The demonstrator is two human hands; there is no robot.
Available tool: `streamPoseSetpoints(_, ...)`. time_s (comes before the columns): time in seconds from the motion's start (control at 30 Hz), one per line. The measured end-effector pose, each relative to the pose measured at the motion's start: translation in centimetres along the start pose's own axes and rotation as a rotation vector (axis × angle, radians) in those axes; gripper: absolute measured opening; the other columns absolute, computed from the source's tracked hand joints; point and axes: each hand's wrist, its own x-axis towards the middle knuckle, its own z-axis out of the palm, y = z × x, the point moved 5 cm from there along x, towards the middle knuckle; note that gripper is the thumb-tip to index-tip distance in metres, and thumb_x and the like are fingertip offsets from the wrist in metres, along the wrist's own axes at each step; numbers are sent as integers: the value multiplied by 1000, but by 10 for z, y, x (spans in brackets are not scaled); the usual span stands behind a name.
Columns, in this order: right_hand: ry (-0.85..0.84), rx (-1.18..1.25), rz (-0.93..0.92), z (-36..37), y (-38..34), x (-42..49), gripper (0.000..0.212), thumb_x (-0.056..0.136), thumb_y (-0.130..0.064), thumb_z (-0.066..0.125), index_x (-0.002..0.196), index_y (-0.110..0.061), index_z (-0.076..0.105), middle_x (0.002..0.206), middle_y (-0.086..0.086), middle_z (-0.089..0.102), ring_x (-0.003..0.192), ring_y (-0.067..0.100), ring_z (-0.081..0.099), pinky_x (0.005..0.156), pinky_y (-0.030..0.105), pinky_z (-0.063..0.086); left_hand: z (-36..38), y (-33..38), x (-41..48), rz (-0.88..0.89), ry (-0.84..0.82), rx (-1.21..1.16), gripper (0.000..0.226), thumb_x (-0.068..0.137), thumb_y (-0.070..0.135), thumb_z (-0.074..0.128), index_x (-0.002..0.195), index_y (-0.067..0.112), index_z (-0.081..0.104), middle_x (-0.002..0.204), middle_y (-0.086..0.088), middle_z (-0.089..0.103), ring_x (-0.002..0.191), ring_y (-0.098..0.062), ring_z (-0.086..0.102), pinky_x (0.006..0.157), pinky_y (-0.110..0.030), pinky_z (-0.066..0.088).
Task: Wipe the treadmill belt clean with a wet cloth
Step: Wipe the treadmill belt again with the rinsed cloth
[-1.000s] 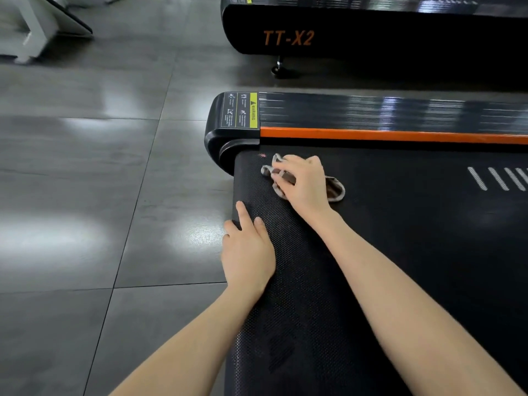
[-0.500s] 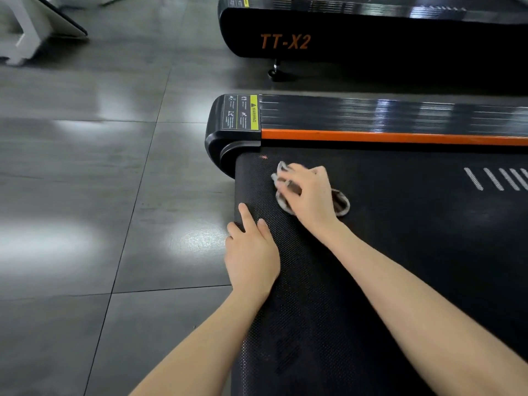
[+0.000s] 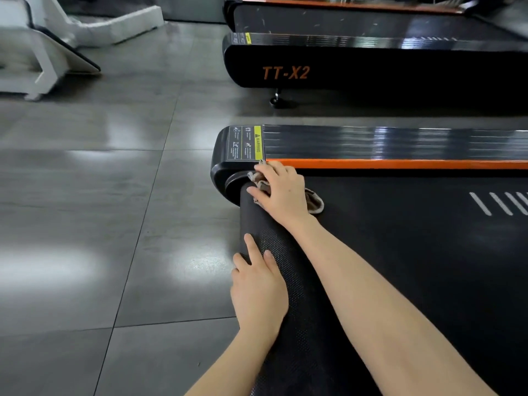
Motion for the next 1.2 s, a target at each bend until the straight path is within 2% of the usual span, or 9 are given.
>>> streamPoseSetpoints(0.1, 12, -81, -96, 0, 0, -15, 48, 82, -56, 50, 112, -22, 66, 120, 2, 61, 96, 28, 55, 73, 40, 45, 0, 0, -1, 5, -7, 18, 55, 100, 39, 19, 151, 20, 6, 135, -12, 36, 107, -28, 46, 78, -38, 45)
streamPoseSetpoints(0.37, 19, -47, -215, -11, 4, -35, 40, 81, -46, 56, 106, -20, 71, 104, 1, 67, 82, 29, 53, 63, 37, 42, -1, 1, -2, -12, -14, 19, 56, 100, 40, 18, 151, 21, 6, 138, -12, 35, 110, -30, 46, 83, -41, 45)
streamPoseSetpoints(0.47, -28, -83, -151, -8, 12, -6, 30, 80, -33, 70, 106, -18, 72, 103, 3, 68, 85, 33, 54, 67, 37, 37, -1, 2, 0, -8, -15, 18, 56, 100, 40, 17, 151, 21, 5, 134, -11, 37, 105, -27, 47, 80, -38, 45)
streamPoseSetpoints(0.6, 23, -165, -105, -18, 41, -13, 26, 84, -37, 58, 100, -21, 73, 102, 2, 69, 81, 34, 56, 67, 38, 41, -2, 2, 0, -1, -29, 14, 56, 100, 40, 17, 151, 21, 4, 132, -11, 37, 105, -26, 47, 81, -38, 45)
streamPoseSetpoints(0.8, 124, -192, 524, -49, 116, -31, 29, 93, -37, 50, 111, -23, 68, 122, 3, 62, 99, 36, 50, 81, 39, 34, -1, 3, -1, -4, 2, 20, 56, 100, 38, 18, 151, 19, 5, 128, -13, 40, 102, -28, 47, 78, -39, 45)
streamPoseSetpoints(0.9, 68, -74, 242, -5, 31, -16, 34, 87, -43, 41, 99, -26, 68, 107, -2, 66, 90, 31, 54, 71, 37, 33, 0, 3, -1, 4, -7, 30, 56, 100, 37, 20, 151, 18, 7, 126, -15, 41, 101, -31, 48, 76, -40, 42)
streamPoseSetpoints(0.97, 27, -40, 27, 9, -8, -22, 17, 85, -30, 58, 96, -25, 71, 105, -3, 66, 84, 31, 50, 68, 37, 34, 1, 2, 0, 7, -21, 24, 55, 100, 38, 19, 151, 19, 7, 129, -15, 40, 103, -31, 48, 74, -39, 40)
streamPoseSetpoints(1.03, 9, -76, -77, -6, 5, -20, 19, 83, -27, 64, 100, -25, 73, 109, -2, 66, 85, 33, 51, 68, 38, 35, 2, 0, 2, -4, -30, 13, 56, 100, 40, 17, 151, 21, 6, 134, -14, 38, 106, -31, 48, 73, -36, 37)
streamPoseSetpoints(1.2, 132, -208, 403, -65, 148, -42, 21, 93, -29, 56, 108, -25, 70, 126, 0, 61, 100, 36, 47, 80, 38, 33, 2, 1, 0, 6, -15, 19, 56, 99, 40, 16, 151, 20, 5, 135, -16, 38, 106, -31, 47, 74, -37, 39)
